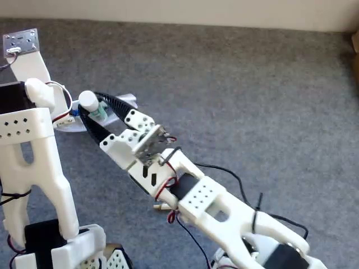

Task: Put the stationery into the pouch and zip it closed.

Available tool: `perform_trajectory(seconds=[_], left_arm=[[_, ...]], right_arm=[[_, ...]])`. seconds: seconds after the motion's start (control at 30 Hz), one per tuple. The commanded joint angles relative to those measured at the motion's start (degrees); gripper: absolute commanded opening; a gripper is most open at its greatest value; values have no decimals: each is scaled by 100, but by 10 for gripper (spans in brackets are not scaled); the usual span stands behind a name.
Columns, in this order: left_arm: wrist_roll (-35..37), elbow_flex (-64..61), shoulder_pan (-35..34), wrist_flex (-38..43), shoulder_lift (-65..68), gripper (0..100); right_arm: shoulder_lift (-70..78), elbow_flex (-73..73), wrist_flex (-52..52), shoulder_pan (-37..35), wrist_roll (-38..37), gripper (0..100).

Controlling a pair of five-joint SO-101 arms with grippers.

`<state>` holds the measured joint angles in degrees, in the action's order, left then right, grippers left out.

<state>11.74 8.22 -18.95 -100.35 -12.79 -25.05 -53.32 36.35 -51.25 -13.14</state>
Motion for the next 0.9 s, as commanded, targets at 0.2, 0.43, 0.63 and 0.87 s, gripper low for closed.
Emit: perform_trajectory(seconds=[0.2,0.43,0.63,0.87], left_arm=[[53,-40,-66,141,13,4],[53,-286,-66,369,-22,4],[53,-321,-66,396,-22,4],[53,-321,-66,396,-22,4]], right_arm=[[479,110,708,-4,-501,4],[488,75,646,207,-510,6],[435,92,92,207,-501,179],[251,119,48,189,-501,213]])
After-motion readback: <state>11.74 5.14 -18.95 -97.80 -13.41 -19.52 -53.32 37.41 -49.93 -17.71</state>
